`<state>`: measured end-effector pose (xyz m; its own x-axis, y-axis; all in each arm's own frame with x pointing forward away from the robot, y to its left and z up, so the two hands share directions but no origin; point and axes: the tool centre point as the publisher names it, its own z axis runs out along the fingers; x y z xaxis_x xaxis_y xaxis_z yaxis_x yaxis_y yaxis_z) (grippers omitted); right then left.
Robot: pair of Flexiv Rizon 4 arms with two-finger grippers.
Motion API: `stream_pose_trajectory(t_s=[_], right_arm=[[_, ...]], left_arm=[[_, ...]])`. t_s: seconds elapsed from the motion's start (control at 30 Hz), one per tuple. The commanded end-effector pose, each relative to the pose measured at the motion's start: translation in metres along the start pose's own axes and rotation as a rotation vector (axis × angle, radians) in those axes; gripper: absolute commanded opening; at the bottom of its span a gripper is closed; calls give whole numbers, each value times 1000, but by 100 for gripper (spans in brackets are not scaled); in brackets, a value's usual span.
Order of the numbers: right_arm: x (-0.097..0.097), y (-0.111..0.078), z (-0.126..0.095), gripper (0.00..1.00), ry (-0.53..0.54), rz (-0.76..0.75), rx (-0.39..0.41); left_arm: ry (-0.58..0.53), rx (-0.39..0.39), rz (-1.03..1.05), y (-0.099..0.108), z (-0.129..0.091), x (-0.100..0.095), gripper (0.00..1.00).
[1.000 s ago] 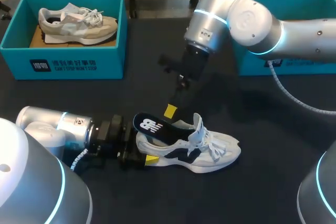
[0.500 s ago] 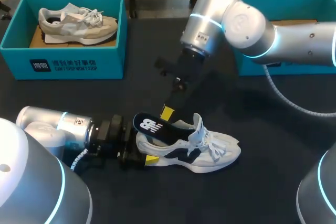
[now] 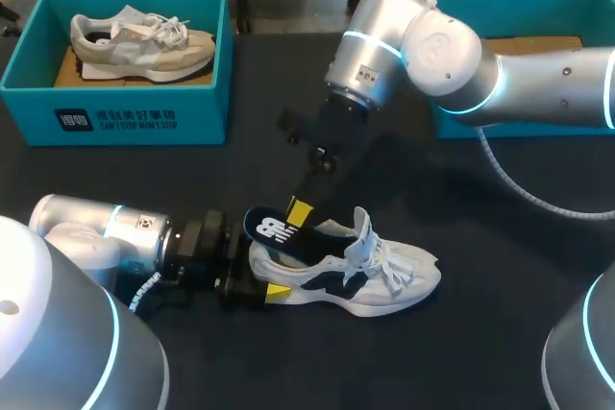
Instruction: Take the shoe out of the shoebox, open the shoe tongue, remove and reinsert the insole, then place the shoe into the shoebox
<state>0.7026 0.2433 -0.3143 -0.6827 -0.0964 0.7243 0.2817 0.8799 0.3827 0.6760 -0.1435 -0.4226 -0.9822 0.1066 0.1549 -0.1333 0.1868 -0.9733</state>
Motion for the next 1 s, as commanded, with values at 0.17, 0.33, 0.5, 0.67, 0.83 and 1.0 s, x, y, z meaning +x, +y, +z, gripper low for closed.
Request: stream_pose_trajectory(t_s=[0.17,0.33,0.5,0.67,0.83,1.0], right_arm=[[3,2,6,52,4,-4,-4],[7,3,9,50,4,-6,-8],[10,5,10,50,1,-11,-7],[14,5,11,50,-6,-14,-6],[19,5,12,49,-12,-22,-7],[21,5,15,49,-12,-29,-5]], left_arm=[[-2,-2,-1,2,1,-1,0],[-2,-2,-1,2,1,-1,0],[-2,-2,-1,2,1,-1,0],[-2,-2,-1,2,1,-1,0],[-2,-2,-1,2,1,-1,0],[-2,-2,-1,2,1,-1,0]])
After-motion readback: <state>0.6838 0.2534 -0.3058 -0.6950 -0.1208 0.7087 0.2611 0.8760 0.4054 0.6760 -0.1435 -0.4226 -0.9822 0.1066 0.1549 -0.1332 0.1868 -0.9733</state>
